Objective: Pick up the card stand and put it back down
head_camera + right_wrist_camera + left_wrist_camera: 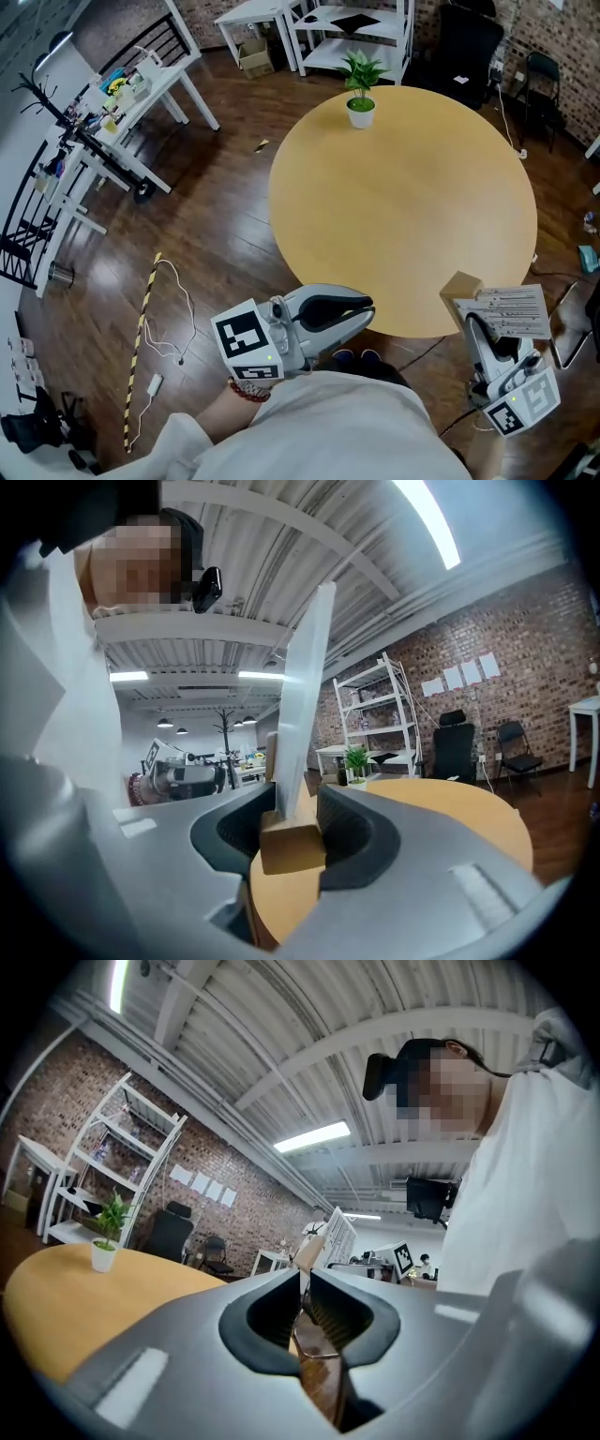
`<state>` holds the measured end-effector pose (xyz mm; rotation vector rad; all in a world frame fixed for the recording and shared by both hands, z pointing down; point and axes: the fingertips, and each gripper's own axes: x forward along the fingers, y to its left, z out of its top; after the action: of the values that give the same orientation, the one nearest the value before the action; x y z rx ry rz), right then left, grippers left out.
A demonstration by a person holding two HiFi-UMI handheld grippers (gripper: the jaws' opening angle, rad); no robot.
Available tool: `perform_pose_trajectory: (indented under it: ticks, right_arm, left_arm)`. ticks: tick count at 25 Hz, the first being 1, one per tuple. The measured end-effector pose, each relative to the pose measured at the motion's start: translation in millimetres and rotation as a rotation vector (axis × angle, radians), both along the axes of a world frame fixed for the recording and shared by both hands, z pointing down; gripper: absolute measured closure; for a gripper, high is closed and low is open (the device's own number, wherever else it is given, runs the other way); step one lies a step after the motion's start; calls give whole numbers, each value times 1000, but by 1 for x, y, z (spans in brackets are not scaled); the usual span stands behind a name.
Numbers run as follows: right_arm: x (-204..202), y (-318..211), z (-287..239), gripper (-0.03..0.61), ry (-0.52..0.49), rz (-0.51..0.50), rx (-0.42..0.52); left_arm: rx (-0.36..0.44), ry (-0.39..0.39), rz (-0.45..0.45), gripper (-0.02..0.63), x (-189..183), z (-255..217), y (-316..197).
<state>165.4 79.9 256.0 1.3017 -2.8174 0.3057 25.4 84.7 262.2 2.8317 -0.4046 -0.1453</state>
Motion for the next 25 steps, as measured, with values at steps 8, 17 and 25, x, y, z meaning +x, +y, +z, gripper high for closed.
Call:
perform_pose_trajectory:
  ticks: [8,17,25]
  right_arm:
    - [13,-3,2,434,13,-6,8]
    - [-3,1,8,434,3,-26,11]
    - [-1,2,6,434,18,-23,5]
  left_arm:
    - [56,5,22,589,31,-12,4]
    - [54,-94,41,614,25,5,4]
    - [5,-19,34,614,27,3,2]
